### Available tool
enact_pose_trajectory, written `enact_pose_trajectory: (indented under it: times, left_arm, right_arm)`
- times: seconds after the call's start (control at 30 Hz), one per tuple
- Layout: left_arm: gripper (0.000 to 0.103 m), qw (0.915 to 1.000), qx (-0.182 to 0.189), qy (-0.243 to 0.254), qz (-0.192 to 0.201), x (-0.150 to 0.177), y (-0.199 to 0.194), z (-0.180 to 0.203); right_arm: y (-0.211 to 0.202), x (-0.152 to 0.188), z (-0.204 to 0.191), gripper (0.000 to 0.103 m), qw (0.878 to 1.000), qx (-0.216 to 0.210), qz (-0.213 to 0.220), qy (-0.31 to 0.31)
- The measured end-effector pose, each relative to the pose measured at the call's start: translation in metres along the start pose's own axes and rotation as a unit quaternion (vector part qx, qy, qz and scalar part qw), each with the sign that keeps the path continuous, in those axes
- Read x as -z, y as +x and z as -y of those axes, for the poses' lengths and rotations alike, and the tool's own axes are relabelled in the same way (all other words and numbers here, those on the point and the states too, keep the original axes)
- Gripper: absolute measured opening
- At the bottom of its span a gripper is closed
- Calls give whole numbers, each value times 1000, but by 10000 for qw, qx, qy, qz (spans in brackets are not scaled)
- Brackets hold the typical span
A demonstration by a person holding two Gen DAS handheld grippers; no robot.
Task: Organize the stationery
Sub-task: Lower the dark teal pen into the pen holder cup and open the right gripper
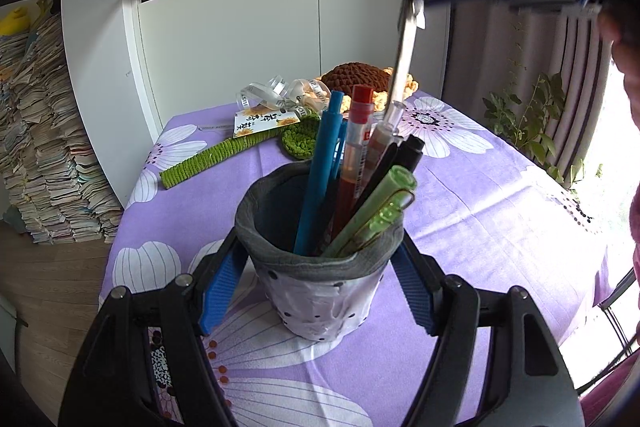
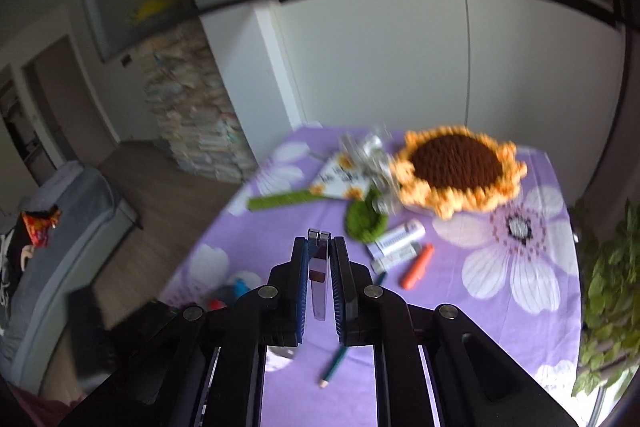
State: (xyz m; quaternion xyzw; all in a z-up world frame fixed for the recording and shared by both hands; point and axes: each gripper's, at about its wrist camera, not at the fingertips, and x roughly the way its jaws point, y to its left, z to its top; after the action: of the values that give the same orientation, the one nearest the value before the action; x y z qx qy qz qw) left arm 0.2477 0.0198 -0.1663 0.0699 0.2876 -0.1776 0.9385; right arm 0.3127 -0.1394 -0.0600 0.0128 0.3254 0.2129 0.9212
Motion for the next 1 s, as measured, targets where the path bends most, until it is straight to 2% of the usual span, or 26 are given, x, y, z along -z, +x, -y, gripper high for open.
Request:
enact_pose_trajectory:
  times: [0.23,0.33,0.43,0.67,1.0]
  left_arm:
    - [71,10000,5,1,-3,0,0,-1]
    - [71,10000,3,2,-8,0,0,-1]
    - [71,10000,6,-1,-4,0,0,-1]
    - [71,10000,10,-2,2,0,0,0]
    - [72,10000,23,-6,11,0,0,0]
  right_arm:
    - [-38,-18,-36,12,9957,-452,708,-377]
    - [-43,-20,-48,12,9935,-682,764,-504]
    - [-31,-13,-62,12,9923,-857,516,-731]
    - [25,9,-64,12,9935,-619,-488,-816]
    - [46,24,-58,12,9900,-722,-921,-785]
